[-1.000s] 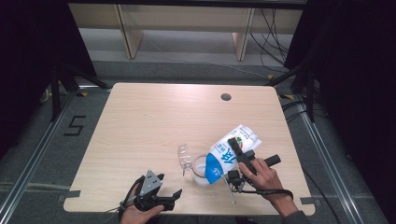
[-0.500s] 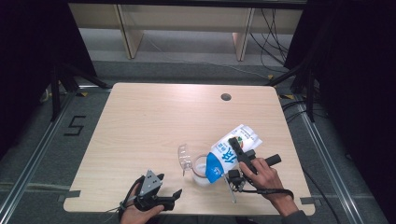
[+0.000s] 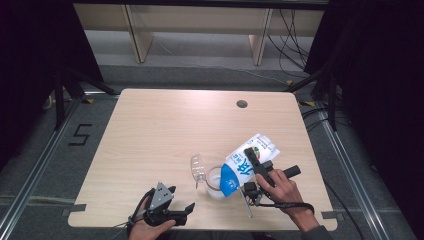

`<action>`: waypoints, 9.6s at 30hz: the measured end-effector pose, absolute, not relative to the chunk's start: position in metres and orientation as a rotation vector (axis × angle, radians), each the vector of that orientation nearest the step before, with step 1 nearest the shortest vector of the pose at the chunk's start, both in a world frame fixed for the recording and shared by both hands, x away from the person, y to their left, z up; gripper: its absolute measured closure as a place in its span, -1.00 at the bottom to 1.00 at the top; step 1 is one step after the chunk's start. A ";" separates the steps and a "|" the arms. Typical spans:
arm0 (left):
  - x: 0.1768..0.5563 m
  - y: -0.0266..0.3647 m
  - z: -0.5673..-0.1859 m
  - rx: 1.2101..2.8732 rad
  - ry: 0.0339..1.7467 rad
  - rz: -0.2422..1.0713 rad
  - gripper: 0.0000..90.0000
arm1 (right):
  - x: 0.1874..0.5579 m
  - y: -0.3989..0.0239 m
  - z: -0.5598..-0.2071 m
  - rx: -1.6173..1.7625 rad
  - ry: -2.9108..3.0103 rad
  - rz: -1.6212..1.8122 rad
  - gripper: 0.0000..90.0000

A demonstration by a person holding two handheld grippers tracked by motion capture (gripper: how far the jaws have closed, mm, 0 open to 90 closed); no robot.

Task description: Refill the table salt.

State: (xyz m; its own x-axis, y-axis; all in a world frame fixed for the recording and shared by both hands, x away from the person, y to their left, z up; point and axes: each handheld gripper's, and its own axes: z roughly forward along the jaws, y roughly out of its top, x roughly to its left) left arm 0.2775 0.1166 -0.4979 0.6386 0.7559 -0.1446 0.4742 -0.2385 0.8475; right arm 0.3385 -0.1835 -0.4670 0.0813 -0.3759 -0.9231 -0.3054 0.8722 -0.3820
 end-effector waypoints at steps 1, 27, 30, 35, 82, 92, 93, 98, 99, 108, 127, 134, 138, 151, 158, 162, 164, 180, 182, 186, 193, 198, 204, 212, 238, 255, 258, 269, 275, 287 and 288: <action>0.278 0.117 -0.498 1.892 0.975 0.366 -0.65 | 0.339 -0.184 -0.467 -0.560 1.515 -0.055 0.60; 0.277 0.117 -0.497 1.896 0.982 0.376 -0.65 | 0.338 -0.185 -0.469 -0.512 1.530 -0.024 0.66; 0.277 0.117 -0.497 1.895 0.981 0.376 -0.65 | 0.338 -0.185 -0.468 -0.537 1.527 -0.062 0.67; 0.277 0.116 -0.497 1.897 0.982 0.377 -0.65 | 0.338 -0.185 -0.470 -0.515 1.537 -0.033 0.67; 0.277 0.117 -0.497 1.895 0.980 0.377 -0.65 | 0.340 -0.186 -0.469 -0.520 1.551 -0.037 0.76; 0.277 0.117 -0.497 1.896 0.983 0.378 -0.65 | 0.339 -0.187 -0.471 -0.483 1.564 -0.013 0.77; 0.277 0.117 -0.497 1.894 0.981 0.377 -0.65 | 0.339 -0.187 -0.471 -0.481 1.564 -0.011 0.77; 0.278 0.118 -0.497 1.902 0.973 0.385 -0.65 | 0.339 -0.187 -0.471 -0.479 1.567 -0.008 0.77; 0.278 0.118 -0.497 1.910 0.967 0.389 -0.65 | 0.339 -0.187 -0.471 -0.486 1.563 -0.012 0.77; 0.278 0.118 -0.497 1.910 0.968 0.392 -0.65 | 0.339 -0.187 -0.471 -0.468 1.570 0.011 0.78; 0.277 0.118 -0.497 1.903 0.981 0.382 -0.65 | 0.338 -0.187 -0.468 -0.426 1.614 0.076 0.79; 0.278 0.119 -0.497 1.918 0.962 0.393 -0.65 | 0.338 -0.184 -0.468 -0.431 1.609 0.138 0.79; 0.278 0.118 -0.498 1.900 0.981 0.373 -0.65 | 0.338 -0.184 -0.466 -0.425 1.631 0.136 0.80; 0.278 0.119 -0.497 1.909 0.966 0.384 -0.65 | 0.337 -0.185 -0.470 -0.349 1.687 0.220 0.80; 0.278 0.118 -0.498 1.896 0.987 0.367 -0.65 | 0.337 -0.185 -0.465 -0.361 1.695 0.216 0.80; 0.278 0.118 -0.498 1.894 0.988 0.367 -0.65 | 0.337 -0.187 -0.465 -0.319 1.719 0.231 0.80; 0.278 0.118 -0.498 1.893 0.988 0.368 -0.65 | 0.336 -0.188 -0.466 -0.286 1.727 0.251 0.80; 0.278 0.118 -0.498 1.898 0.990 0.367 -0.65 | 0.338 -0.187 -0.464 -0.291 1.750 0.271 0.85; 0.277 0.118 -0.497 1.904 0.992 0.370 -0.65 | 0.338 -0.187 -0.463 -0.292 1.749 0.276 0.85; 0.277 0.118 -0.497 1.898 0.990 0.364 -0.65 | 0.337 -0.188 -0.466 -0.247 1.772 0.321 0.85; 0.277 0.118 -0.498 1.893 0.990 0.369 -0.65 | 0.337 -0.189 -0.464 -0.194 1.787 0.371 0.85; 0.278 0.118 -0.498 1.887 0.988 0.372 -0.65 | 0.339 -0.192 -0.463 -0.136 1.811 0.421 0.85; 0.278 0.118 -0.498 1.883 0.989 0.370 -0.65 | 0.342 -0.192 -0.464 -0.107 1.854 0.459 0.85; 0.278 0.117 -0.498 1.879 0.994 0.370 -0.65 | 0.346 -0.195 -0.464 -0.037 1.891 0.535 0.85; 0.277 0.116 -0.500 1.869 1.009 0.327 -0.65 | 0.366 -0.207 -0.476 0.233 2.007 0.699 0.87; 0.277 0.116 -0.500 1.871 1.009 0.327 -0.65 | 0.385 -0.215 -0.481 0.443 2.061 0.883 0.88; 0.277 0.117 -0.499 1.872 1.008 0.328 -0.65 | 0.388 -0.216 -0.483 0.480 2.073 0.929 0.88; 0.278 0.117 -0.499 1.873 1.007 0.332 -0.65 | 0.402 -0.219 -0.491 0.590 2.091 1.076 0.88; 0.278 0.118 -0.499 1.873 1.004 0.341 -0.65 | 0.405 -0.221 -0.496 0.668 2.092 1.132 0.88; 0.278 0.118 -0.499 1.876 1.004 0.353 -0.65 | 0.404 -0.228 -0.499 0.742 2.055 1.190 0.63; 0.279 0.118 -0.499 1.880 0.992 0.372 -0.65 | 0.405 -0.229 -0.499 0.740 2.047 1.188 0.56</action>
